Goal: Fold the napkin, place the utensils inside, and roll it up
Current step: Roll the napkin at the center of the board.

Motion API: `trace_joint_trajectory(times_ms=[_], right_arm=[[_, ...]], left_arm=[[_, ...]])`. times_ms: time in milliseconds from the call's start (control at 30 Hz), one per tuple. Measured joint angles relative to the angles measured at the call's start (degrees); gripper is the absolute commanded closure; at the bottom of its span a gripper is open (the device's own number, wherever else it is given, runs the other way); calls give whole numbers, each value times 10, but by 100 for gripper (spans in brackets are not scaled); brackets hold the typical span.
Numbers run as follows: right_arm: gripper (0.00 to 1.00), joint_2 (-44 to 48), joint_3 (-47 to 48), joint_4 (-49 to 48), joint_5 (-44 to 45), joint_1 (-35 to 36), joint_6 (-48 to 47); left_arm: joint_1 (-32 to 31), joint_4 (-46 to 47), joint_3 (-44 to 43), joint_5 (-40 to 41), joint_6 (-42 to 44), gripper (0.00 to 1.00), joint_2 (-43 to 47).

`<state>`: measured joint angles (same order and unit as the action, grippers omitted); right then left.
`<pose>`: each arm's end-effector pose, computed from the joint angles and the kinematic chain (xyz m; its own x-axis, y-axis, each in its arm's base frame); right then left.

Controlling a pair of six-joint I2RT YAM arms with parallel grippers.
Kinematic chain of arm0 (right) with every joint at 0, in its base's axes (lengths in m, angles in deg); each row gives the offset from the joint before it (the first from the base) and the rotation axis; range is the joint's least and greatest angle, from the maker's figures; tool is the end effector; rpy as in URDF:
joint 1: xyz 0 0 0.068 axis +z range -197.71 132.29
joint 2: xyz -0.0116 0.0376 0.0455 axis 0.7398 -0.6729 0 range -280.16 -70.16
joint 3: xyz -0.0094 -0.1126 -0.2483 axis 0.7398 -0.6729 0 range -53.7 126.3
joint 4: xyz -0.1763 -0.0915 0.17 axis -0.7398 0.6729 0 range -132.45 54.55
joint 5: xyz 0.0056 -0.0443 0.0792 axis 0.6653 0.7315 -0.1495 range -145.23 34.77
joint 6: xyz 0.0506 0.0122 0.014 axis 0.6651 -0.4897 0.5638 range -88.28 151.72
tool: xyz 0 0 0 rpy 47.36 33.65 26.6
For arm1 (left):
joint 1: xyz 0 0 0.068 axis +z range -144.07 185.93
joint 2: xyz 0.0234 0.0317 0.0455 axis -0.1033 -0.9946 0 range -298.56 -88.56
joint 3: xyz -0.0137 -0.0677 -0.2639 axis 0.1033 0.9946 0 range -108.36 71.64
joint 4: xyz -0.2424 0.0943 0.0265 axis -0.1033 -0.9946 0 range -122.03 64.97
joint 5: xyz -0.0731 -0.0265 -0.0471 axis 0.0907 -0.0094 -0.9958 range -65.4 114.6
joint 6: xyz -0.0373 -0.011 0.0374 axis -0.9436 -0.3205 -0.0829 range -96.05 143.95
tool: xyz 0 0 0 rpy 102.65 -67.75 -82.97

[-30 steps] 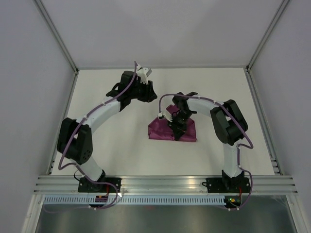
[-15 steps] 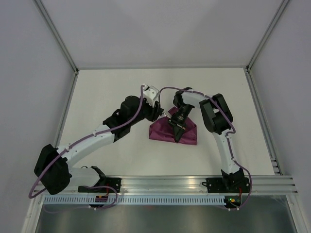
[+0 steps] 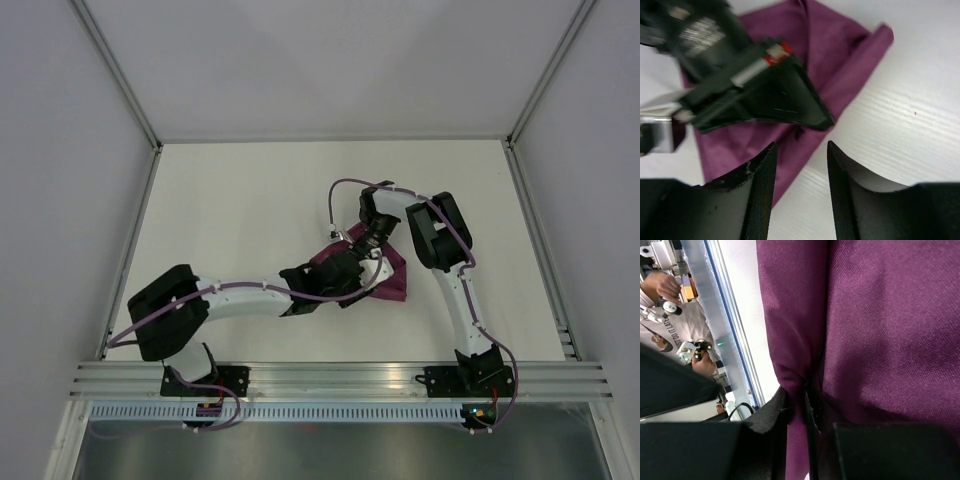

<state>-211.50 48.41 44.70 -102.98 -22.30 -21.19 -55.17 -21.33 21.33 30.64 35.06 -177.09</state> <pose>0.3462 0.1936 0.0911 -0.5249 -0.8430 -0.1175 -0.5148 0.2044 0.8326 0.1643 -0.2897 0.2110 -0.1090 0.5941 -0.7970 0.8660 0.4504 0.2173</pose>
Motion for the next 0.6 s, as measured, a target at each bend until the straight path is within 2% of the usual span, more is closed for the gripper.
trace_joint_trajectory(times_ms=[167,600], right_arm=[[90,-6,4,7,-5,-3,0],[91,-14,6,13,-14,-9,-1]], left_arm=[[-36,-20,-12,13,24,50,-87],[-39,9,-33,61,70,51,-137]])
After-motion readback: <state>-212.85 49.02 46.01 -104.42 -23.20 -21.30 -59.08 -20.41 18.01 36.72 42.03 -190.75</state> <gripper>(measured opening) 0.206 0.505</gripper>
